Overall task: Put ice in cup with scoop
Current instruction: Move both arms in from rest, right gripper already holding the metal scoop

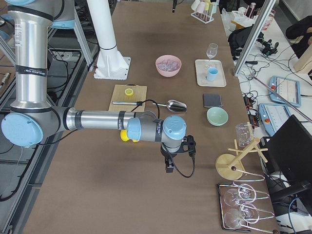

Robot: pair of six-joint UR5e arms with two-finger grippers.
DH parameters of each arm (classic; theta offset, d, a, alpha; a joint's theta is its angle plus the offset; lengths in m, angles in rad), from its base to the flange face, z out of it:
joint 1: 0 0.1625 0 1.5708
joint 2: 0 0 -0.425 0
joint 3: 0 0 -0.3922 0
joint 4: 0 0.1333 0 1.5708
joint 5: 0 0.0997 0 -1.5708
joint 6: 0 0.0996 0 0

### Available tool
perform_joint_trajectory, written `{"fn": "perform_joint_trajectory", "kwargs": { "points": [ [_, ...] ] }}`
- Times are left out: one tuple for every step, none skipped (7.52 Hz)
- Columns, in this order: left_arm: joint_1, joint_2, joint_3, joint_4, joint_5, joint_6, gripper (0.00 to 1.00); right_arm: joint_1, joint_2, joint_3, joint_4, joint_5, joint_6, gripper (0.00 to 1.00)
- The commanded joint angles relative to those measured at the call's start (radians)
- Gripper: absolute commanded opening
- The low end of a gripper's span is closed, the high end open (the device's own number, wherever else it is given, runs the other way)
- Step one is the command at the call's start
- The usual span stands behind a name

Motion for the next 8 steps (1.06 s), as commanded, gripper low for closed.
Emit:
{"fn": "perform_joint_trajectory", "kwargs": {
  "points": [
    [-0.045, 0.01, -0.024, 0.004, 0.008, -0.078, 0.97, -0.11, 0.018, 0.058, 0.004, 0.084, 0.134, 1.0],
    [-0.081, 0.017, -0.043, 0.004, 0.006, -0.085, 0.98, -0.19, 0.029, 0.127, 0.006, 0.083, 0.307, 1.0],
    [-0.147, 0.043, -0.072, 0.011, 0.015, -0.095, 0.98, -0.25, 0.036, 0.186, 0.007, 0.069, 0.482, 1.0],
    [-0.148, 0.045, -0.075, 0.011, 0.015, -0.088, 0.98, -0.314, 0.037, 0.231, 0.007, 0.025, 0.565, 1.0],
    [-0.146, 0.055, -0.096, 0.01, 0.015, -0.082, 0.98, -0.388, 0.038, 0.235, 0.048, 0.018, 0.663, 1.0],
    [-0.138, 0.051, -0.139, 0.01, 0.006, -0.061, 0.97, -0.472, 0.037, 0.229, 0.175, -0.003, 0.862, 1.0],
    [-0.044, 0.054, -0.186, 0.016, 0.006, -0.059, 0.97, -0.579, 0.033, 0.218, 0.297, -0.04, 1.025, 1.0],
    [0.013, 0.037, -0.249, 0.016, -0.003, -0.068, 0.97, -0.696, 0.038, 0.221, 0.361, -0.105, 1.134, 1.0]
  ]
}}
